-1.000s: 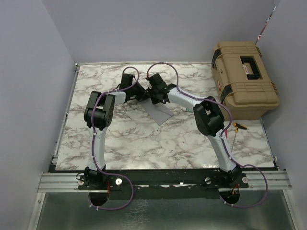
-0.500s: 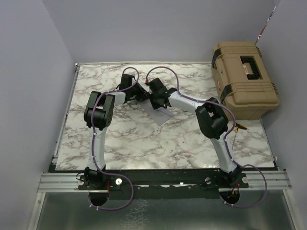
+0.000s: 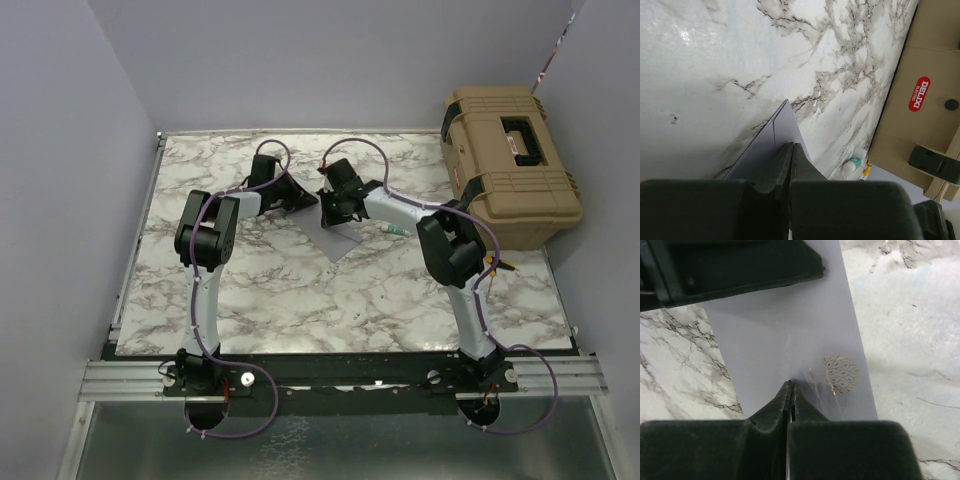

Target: Place the letter into the envelope and seal it

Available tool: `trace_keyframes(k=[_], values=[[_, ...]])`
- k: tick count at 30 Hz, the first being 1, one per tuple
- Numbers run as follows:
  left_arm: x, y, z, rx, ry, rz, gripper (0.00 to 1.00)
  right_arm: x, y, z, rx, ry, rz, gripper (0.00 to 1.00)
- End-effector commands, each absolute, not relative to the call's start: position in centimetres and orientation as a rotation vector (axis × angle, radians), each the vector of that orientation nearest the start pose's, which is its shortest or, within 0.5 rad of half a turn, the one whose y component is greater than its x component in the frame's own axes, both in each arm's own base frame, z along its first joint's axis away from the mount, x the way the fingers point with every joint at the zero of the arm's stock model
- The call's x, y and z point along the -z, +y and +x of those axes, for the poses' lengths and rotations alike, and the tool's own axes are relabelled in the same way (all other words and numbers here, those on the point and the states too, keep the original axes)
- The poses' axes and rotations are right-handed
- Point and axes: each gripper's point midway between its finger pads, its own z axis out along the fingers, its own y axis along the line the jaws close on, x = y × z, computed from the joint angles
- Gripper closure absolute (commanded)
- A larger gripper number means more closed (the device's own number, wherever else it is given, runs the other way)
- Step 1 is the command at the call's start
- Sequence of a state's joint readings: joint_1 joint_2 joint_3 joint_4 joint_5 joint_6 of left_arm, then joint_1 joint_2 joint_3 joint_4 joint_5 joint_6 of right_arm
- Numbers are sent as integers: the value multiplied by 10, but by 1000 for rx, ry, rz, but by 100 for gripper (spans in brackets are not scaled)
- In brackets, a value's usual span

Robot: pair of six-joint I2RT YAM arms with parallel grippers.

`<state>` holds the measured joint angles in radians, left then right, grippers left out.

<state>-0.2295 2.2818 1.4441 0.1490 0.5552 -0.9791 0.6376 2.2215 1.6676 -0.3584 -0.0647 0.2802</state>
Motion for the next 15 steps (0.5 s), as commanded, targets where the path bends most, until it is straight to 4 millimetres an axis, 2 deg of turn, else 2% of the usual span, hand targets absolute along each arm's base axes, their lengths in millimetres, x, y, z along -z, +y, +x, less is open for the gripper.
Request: trace_keyframes(k=[1, 7, 8, 15], values=[[66, -213, 455, 999, 2647, -719, 100, -11, 322, 397, -568, 2668, -389, 98], [66, -214, 455, 1008, 2651, -683, 100, -72, 348, 415, -706, 2460, -506, 95], [66, -215, 455, 1009, 2652, -683, 100, -77, 350, 418, -703, 2434, -522, 95], [64, -216, 457, 1016, 2653, -661, 100, -46, 335, 439, -419, 2399, -703, 93]])
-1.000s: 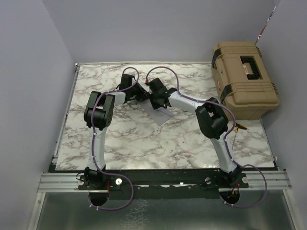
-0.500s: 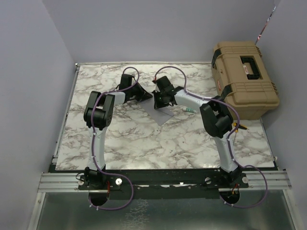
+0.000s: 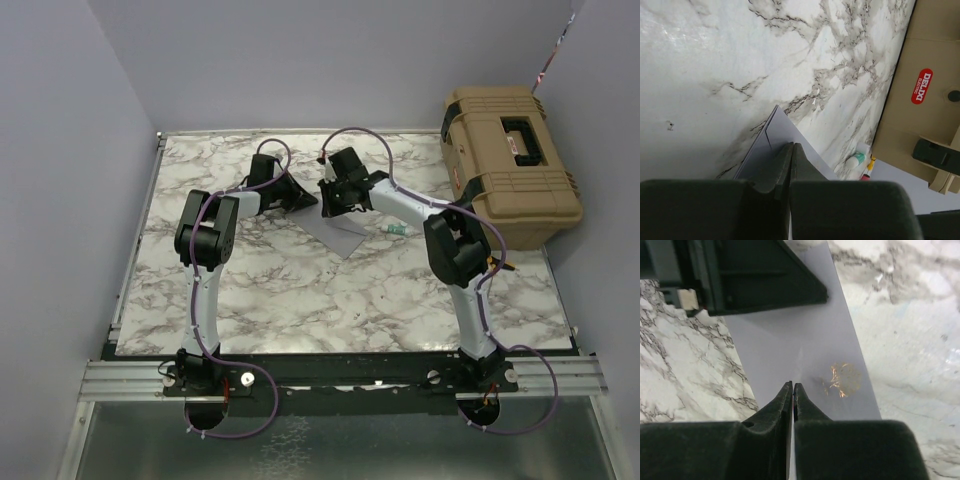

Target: Place the letter into the envelope and seal it

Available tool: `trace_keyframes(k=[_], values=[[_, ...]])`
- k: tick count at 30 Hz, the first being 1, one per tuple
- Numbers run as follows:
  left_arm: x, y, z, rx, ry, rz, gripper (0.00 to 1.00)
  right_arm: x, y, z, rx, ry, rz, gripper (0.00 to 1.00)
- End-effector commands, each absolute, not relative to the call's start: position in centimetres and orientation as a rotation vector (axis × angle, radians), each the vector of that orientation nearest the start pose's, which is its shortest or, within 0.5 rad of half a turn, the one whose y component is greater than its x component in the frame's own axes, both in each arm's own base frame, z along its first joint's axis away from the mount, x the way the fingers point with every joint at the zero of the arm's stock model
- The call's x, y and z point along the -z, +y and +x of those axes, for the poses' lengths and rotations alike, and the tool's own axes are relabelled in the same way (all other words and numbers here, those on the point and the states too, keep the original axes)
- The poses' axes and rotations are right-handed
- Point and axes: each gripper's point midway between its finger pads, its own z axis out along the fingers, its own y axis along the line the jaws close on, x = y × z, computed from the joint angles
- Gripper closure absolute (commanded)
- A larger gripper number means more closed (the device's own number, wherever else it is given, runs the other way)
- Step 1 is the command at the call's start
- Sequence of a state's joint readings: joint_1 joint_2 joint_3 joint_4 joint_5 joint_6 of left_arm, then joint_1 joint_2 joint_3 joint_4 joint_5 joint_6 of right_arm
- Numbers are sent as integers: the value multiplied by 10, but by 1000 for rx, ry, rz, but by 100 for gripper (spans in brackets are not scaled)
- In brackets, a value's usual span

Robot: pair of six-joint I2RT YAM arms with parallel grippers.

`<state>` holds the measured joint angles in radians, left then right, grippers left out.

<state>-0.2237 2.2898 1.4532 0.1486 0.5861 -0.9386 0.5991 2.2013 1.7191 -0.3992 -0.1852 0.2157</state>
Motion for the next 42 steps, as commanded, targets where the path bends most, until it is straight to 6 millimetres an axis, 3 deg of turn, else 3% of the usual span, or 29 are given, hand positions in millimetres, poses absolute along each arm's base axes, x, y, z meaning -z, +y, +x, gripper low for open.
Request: trace_keyframes(k=[1, 8, 16, 24, 35, 42], values=[[65, -216, 457, 1015, 2655, -659, 100, -43, 334, 441, -399, 2389, -721, 93], [65, -216, 457, 1018, 2659, -649, 100, -31, 327, 450, -303, 2362, -831, 91], [63, -217, 457, 1016, 2662, -631, 100, -5, 312, 424, -286, 2407, -1003, 89], [65, -215, 459, 1004, 2669, -619, 100, 17, 283, 393, -222, 2447, -1172, 87], [66, -215, 458, 996, 2677, -608, 100, 21, 268, 381, -181, 2482, -1154, 85], [66, -215, 458, 995, 2680, -602, 100, 28, 252, 385, -141, 2536, -1085, 86]])
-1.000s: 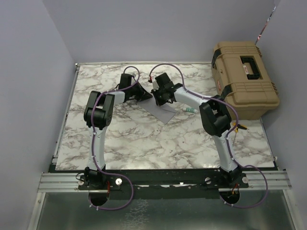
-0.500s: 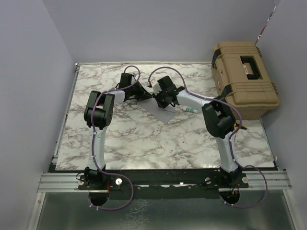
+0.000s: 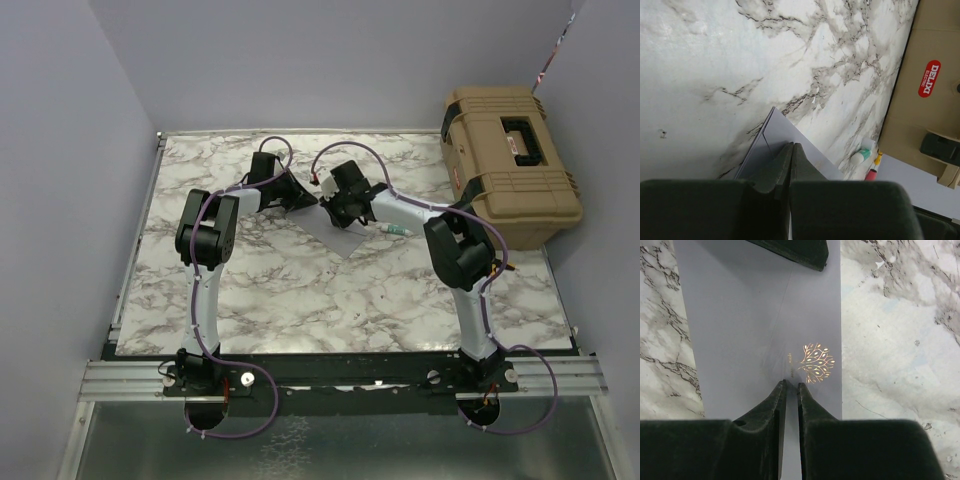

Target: Place the letter into the envelope and seal it

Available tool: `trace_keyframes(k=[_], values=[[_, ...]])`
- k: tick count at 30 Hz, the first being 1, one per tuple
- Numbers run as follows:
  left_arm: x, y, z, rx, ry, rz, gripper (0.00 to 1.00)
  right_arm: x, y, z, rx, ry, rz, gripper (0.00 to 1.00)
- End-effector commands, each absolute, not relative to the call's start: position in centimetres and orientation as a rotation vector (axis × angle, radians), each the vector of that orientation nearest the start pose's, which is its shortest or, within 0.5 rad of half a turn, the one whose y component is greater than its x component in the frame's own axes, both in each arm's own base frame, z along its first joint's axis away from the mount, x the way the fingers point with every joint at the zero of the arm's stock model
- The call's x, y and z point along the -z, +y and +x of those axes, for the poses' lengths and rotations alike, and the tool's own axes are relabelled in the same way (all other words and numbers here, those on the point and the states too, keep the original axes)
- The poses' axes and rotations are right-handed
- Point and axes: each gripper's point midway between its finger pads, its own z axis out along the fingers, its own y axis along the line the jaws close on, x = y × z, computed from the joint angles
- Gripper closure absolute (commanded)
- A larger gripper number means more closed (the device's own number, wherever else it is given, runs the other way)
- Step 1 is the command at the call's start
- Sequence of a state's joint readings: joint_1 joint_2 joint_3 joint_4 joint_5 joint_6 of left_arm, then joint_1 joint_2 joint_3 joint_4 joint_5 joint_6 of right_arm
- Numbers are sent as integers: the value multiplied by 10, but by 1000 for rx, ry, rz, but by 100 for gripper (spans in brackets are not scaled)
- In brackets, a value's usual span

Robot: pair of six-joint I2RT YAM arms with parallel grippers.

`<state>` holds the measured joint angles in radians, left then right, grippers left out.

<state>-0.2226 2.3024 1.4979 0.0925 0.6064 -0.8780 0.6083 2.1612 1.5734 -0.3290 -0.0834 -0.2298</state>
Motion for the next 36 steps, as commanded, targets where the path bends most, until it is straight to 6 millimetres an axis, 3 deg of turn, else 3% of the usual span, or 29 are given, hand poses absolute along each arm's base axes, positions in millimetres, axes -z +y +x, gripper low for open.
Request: trace_keyframes(k=[1, 11, 23, 31, 34, 36], values=[[66, -215, 458, 995, 2678, -601, 100, 28, 249, 384, -140, 2540, -1081, 86], [66, -215, 459, 992, 2681, -597, 100, 33, 227, 364, -89, 2578, -1133, 87], [65, -215, 461, 986, 2681, -580, 100, 20, 223, 367, -235, 2654, -946, 86], [55, -218, 468, 1010, 2662, -540, 100, 3, 240, 376, -367, 2670, -830, 85], [42, -223, 474, 1047, 2637, -495, 100, -6, 252, 378, -449, 2662, -772, 85], [25, -228, 482, 1081, 2600, -447, 91, -20, 261, 382, -495, 2649, -690, 84]])
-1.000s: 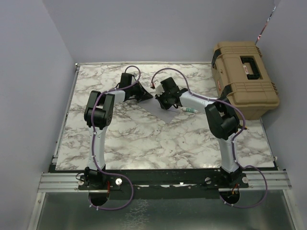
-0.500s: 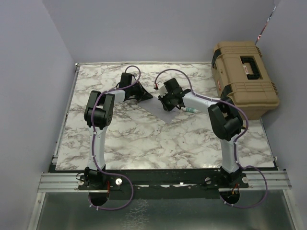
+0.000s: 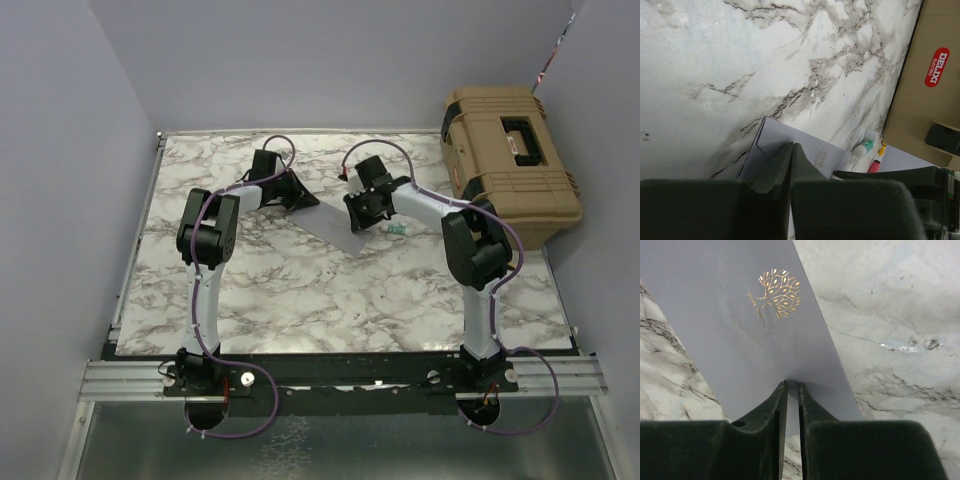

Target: Place the letter into the envelope and seal it

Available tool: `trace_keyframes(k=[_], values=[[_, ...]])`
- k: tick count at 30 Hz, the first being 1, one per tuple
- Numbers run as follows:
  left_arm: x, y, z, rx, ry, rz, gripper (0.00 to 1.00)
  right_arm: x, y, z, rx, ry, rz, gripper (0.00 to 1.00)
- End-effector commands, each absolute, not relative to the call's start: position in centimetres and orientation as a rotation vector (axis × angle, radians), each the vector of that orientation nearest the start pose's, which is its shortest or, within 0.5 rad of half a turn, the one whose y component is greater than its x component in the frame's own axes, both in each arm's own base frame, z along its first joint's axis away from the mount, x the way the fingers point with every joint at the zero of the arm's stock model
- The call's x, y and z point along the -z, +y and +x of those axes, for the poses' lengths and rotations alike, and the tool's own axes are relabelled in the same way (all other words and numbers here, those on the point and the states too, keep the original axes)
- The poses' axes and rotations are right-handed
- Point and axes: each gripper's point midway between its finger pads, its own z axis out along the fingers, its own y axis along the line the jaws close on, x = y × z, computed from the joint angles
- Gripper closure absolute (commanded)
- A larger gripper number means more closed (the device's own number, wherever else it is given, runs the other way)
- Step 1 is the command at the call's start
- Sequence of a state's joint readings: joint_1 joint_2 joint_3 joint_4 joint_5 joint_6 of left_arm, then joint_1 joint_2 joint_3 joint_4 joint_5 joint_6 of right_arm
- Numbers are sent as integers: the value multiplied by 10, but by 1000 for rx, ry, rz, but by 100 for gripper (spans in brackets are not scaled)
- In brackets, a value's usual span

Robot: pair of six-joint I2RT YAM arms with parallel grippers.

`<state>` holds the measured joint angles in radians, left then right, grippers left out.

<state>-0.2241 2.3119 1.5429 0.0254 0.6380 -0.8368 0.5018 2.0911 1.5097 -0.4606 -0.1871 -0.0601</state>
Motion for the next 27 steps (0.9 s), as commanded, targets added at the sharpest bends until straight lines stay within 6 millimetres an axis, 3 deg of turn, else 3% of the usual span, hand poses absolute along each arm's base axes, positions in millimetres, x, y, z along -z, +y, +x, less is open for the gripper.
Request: trace_keyframes(k=[1, 4, 8, 11, 14, 19, 23, 27], values=[[14, -230, 487, 1099, 2578, -421, 85, -28, 265, 384, -523, 2640, -660, 83], [-24, -237, 501, 1154, 2500, -344, 65, -55, 271, 396, -537, 2607, -531, 81], [-80, -244, 511, 1216, 2395, -250, 46, -97, 262, 420, -431, 2538, -343, 76], [-113, -245, 509, 1224, 2336, -182, 36, -123, 244, 433, -313, 2481, -228, 70], [-135, -240, 500, 1207, 2301, -143, 29, -136, 219, 439, -199, 2448, -116, 62], [-148, -213, 486, 1003, 2270, -147, 21, -132, 168, 428, -52, 2491, 134, 52], [-145, -180, 473, 777, 2264, -185, 16, -116, 131, 410, 59, 2524, 459, 51], [-146, -162, 461, 666, 2250, -205, 14, -99, 132, 400, 38, 2526, 643, 51]])
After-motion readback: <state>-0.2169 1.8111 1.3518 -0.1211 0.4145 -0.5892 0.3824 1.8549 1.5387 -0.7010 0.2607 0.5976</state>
